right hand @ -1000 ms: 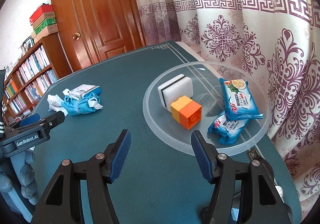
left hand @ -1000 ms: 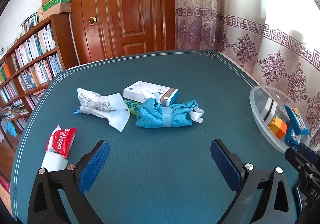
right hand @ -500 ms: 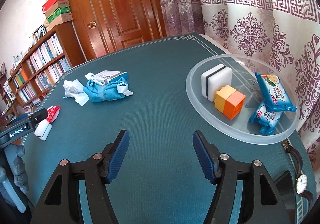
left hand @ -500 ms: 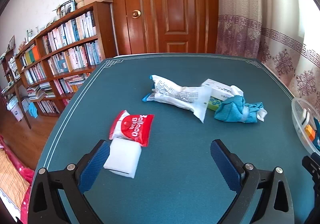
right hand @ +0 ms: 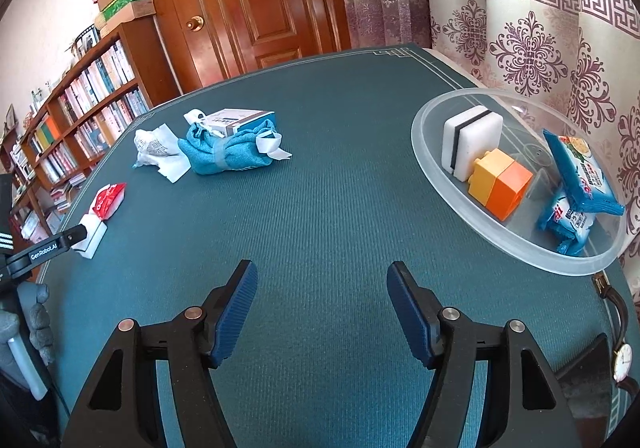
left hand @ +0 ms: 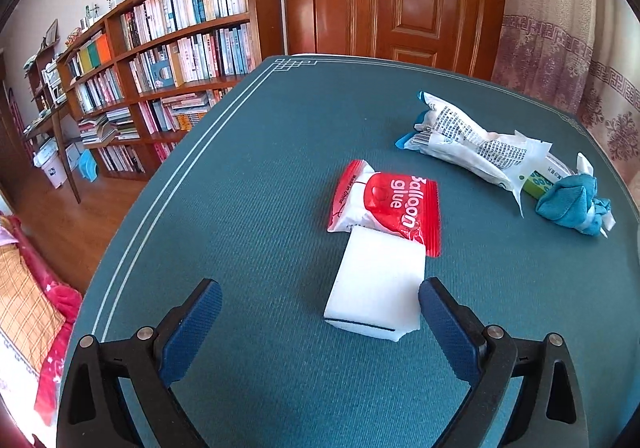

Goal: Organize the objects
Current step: 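Grasp the white block beside the red Balloon glue pack with the left tool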

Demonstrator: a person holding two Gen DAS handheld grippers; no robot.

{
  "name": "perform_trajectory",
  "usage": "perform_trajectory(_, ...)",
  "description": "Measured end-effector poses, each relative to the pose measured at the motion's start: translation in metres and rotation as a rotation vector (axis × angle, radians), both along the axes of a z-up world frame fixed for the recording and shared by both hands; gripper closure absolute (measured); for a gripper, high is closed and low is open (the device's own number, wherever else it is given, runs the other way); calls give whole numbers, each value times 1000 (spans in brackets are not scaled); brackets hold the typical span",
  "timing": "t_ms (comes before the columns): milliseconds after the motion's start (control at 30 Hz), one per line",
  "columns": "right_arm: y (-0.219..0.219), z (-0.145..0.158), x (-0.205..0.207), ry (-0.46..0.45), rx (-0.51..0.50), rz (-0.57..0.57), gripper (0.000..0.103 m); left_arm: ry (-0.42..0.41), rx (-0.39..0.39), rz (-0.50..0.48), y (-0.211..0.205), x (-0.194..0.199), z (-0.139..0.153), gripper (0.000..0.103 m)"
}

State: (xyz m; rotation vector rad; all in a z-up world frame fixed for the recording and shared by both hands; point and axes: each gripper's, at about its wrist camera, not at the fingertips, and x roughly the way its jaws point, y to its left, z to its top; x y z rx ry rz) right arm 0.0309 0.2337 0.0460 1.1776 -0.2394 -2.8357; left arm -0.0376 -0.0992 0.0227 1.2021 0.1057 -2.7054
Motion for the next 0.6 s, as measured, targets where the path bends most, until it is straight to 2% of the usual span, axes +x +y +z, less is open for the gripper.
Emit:
perform_trajectory(200, -11, 1, -6, -11, 3, 28, 34, 5, 22, -41, 4, -2, -1, 11)
perform_trajectory(433, -32, 2, -19, -20, 26, 74, 34, 11, 31, -71, 8, -3, -4, 12)
perform_trajectory(600, -47, 4, -39, -26, 10, 125, 34, -27, 45, -87, 9, -9, -10, 39)
